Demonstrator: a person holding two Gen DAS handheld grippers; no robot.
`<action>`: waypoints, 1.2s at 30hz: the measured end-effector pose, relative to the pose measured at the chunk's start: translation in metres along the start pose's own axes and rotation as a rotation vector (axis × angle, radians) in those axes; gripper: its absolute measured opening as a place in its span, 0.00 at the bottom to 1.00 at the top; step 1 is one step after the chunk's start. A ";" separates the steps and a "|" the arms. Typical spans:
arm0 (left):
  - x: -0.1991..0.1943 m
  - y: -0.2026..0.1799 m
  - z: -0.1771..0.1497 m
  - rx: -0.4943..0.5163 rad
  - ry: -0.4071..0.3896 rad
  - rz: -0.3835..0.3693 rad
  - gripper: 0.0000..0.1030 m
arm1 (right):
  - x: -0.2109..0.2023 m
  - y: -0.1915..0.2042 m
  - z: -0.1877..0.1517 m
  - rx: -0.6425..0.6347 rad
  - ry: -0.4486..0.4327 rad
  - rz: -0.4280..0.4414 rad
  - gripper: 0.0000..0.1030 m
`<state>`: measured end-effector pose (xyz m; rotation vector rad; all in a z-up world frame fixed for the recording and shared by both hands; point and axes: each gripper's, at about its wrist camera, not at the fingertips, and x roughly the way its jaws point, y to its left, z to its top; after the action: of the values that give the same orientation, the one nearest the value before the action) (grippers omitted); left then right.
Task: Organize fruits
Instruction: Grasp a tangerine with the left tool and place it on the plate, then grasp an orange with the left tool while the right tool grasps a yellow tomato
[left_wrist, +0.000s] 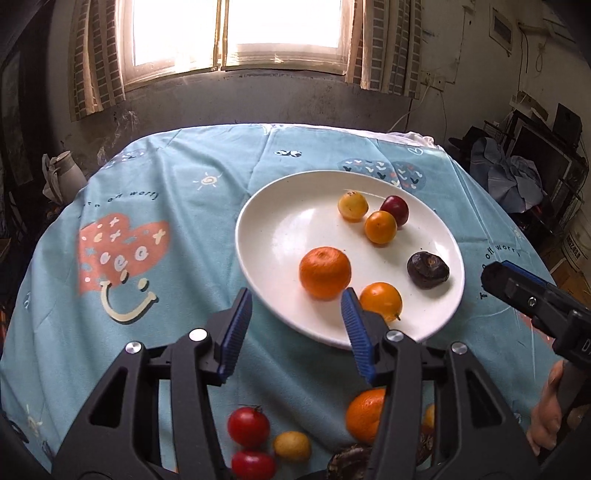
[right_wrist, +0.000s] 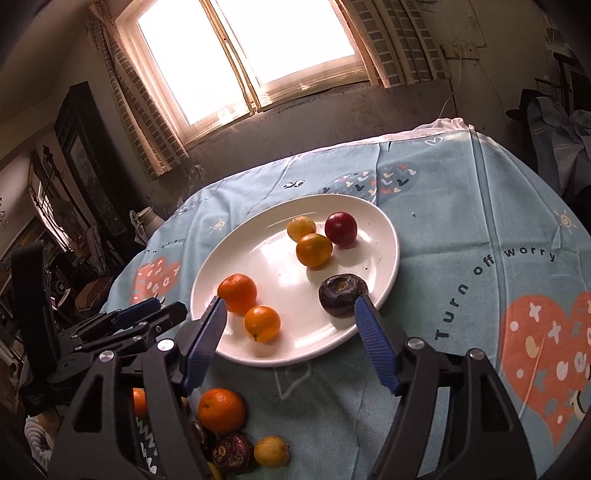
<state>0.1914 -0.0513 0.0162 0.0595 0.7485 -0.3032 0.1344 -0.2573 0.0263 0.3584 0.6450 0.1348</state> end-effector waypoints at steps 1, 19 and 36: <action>-0.013 0.008 -0.006 -0.013 -0.022 0.010 0.52 | -0.008 0.003 -0.004 -0.008 -0.014 -0.001 0.70; -0.050 0.041 -0.109 0.049 0.074 0.108 0.53 | -0.046 0.027 -0.059 -0.090 -0.015 0.005 0.70; -0.056 0.052 -0.102 -0.013 0.024 0.070 0.38 | -0.016 0.030 -0.074 -0.146 0.137 -0.051 0.70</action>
<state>0.1007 0.0285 -0.0237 0.0766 0.7709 -0.2310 0.0764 -0.2122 -0.0080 0.1927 0.7743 0.1574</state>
